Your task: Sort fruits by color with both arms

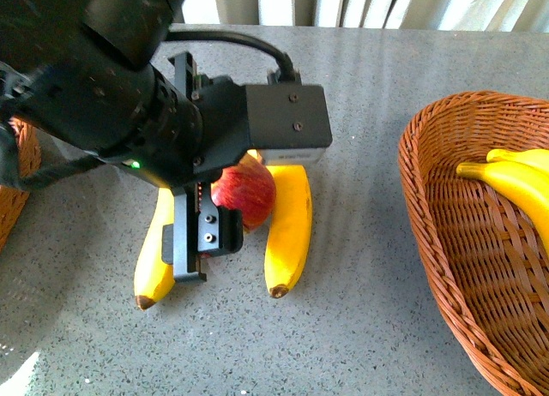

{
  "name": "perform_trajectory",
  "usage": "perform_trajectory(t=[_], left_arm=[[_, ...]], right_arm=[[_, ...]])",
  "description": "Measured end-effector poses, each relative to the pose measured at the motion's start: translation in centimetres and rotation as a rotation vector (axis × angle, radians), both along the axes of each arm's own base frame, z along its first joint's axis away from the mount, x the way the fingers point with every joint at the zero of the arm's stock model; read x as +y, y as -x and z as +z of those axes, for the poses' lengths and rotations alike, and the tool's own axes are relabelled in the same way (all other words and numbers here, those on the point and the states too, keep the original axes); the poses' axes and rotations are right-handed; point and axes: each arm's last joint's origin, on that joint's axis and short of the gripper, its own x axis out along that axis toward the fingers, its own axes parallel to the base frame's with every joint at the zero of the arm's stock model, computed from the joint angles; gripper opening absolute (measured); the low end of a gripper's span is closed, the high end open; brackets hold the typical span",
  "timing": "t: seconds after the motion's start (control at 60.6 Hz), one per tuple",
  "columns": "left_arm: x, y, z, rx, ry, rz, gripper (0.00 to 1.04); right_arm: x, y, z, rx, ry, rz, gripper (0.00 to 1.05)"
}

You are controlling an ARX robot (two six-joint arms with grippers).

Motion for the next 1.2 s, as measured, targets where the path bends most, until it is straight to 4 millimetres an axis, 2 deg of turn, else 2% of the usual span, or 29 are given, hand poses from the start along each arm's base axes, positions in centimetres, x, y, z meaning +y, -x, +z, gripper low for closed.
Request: perform_trajectory(t=[0.099,0.231,0.346,0.478,0.528,0.742,0.924,1.039,1.105,1.204], left_arm=[[1.0,0.6,1.9,-0.042,0.035,0.003,0.72],[3.3,1.6,4.4,-0.089,0.098,0.035,0.72],[6.3,2.3,5.9,-0.129,0.134,0.101,0.72],[11.1,3.1,6.8,-0.156,0.162,0.236,0.72],[13.1,3.5,7.0,-0.158,0.171,0.298,0.72],[19.2,5.4,6.2,-0.146,0.180,0.489,0.72],[22.9,6.2,4.4,-0.117,0.169,0.627,0.72],[24.2,6.5,3.4,-0.101,0.169,0.684,0.72],[24.3,6.6,3.1,-0.099,0.177,0.694,0.85],[24.3,6.5,3.1,-0.108,0.181,0.694,0.97]], right_arm=[[0.0,0.0,0.0,0.000,0.000,0.000,0.96],[0.0,0.0,0.0,0.000,0.000,0.000,0.96],[0.0,0.0,0.0,0.000,0.000,0.000,0.96],[0.0,0.0,0.0,0.000,0.000,0.000,0.96],[0.0,0.0,0.0,0.000,0.000,0.000,0.96],[0.0,0.0,0.0,0.000,0.000,0.000,0.96],[0.0,0.0,0.0,0.000,0.000,0.000,0.96],[0.0,0.0,0.0,0.000,0.000,0.000,0.96],[0.0,0.0,0.0,0.000,0.000,0.000,0.96],[0.0,0.0,0.0,0.000,0.000,0.000,0.96]])
